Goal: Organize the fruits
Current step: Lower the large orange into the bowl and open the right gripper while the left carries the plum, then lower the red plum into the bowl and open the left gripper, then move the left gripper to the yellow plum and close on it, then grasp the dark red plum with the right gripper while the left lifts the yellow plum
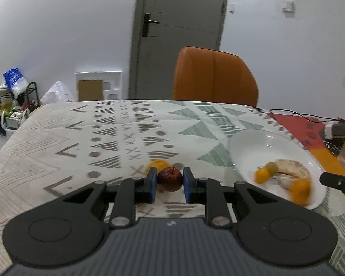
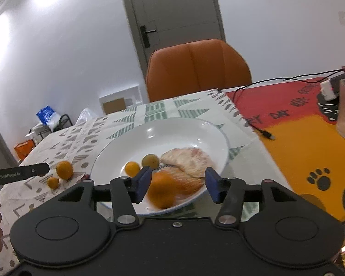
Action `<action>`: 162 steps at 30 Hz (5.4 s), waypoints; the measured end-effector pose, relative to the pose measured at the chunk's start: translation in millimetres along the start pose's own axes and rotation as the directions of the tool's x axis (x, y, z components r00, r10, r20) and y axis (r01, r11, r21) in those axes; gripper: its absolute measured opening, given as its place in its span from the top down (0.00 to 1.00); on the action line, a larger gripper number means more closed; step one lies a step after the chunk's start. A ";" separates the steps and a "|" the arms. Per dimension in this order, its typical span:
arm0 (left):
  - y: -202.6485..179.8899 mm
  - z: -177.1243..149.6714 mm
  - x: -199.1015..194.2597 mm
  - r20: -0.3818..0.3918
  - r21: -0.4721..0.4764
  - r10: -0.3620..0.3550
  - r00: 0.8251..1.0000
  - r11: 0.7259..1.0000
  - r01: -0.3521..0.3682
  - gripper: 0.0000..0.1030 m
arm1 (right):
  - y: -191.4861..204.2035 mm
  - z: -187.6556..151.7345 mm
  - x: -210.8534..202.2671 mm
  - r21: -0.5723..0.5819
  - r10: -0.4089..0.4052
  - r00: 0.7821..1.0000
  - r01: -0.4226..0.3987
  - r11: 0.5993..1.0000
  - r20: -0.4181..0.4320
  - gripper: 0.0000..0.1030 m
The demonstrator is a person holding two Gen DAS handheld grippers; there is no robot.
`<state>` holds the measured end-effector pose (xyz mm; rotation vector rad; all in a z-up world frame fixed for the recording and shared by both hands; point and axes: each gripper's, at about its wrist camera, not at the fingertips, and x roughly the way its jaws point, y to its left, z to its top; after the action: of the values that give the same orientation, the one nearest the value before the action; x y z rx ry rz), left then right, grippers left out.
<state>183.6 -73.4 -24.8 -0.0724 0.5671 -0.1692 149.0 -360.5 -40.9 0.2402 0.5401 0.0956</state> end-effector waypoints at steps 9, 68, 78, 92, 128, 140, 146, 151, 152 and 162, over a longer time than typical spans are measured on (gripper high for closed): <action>-31.0 2.0 2.9 -0.001 0.049 -0.062 0.998 0.997 0.062 0.79 | -17.2 -3.0 -5.2 0.026 -0.008 1.000 0.008 1.000 0.005 0.49; 10.9 -10.3 -38.6 0.007 -0.043 0.081 0.997 0.996 -0.080 0.23 | 63.8 -6.7 8.8 -0.089 0.163 0.987 -0.161 0.983 0.011 0.05; 28.8 -26.0 -39.3 -0.022 -0.080 0.097 0.995 0.992 -0.098 0.23 | 84.0 -8.2 12.7 -0.140 0.195 0.981 -0.196 0.971 -0.017 0.00; 35.7 -45.8 -32.8 -0.064 -0.121 0.085 0.994 0.988 -0.092 0.25 | 86.4 -14.7 17.3 -0.164 0.225 0.973 -0.231 0.959 -0.052 0.00; 77.4 -41.8 -43.3 -0.071 -0.166 0.142 0.987 0.974 -0.152 0.75 | 141.3 -22.0 51.1 -0.256 0.241 0.965 -0.261 0.931 -0.105 0.50; 97.0 -43.4 -55.3 -0.059 -0.186 0.164 0.985 0.967 -0.172 0.75 | 166.1 -27.0 67.0 -0.358 0.120 0.988 -0.148 0.922 -0.100 0.62; 103.3 -44.2 -56.0 -0.056 -0.199 0.164 0.985 0.965 -0.172 0.75 | 171.9 -27.1 75.1 -0.376 0.093 0.990 -0.127 0.918 -0.110 0.63; 108.9 -45.0 -55.8 -0.054 -0.210 0.162 0.985 0.963 -0.170 0.75 | 175.4 -26.4 82.9 -0.391 0.059 0.992 -0.098 0.915 -0.109 0.66; 110.2 -45.2 -55.9 -0.054 -0.213 0.162 0.985 0.962 -0.169 0.75 | 176.1 -26.7 84.1 -0.397 0.050 0.993 -0.090 0.913 -0.108 0.66; 118.8 -46.4 -55.8 -0.047 -0.233 0.157 0.987 0.959 -0.163 0.75 | 177.2 -27.6 97.4 -0.422 0.007 0.992 -0.059 0.905 -0.125 0.71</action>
<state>128.8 52.4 -48.0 -0.2549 0.6165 0.0560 213.0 -168.6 -67.7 -0.1860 0.6220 0.2596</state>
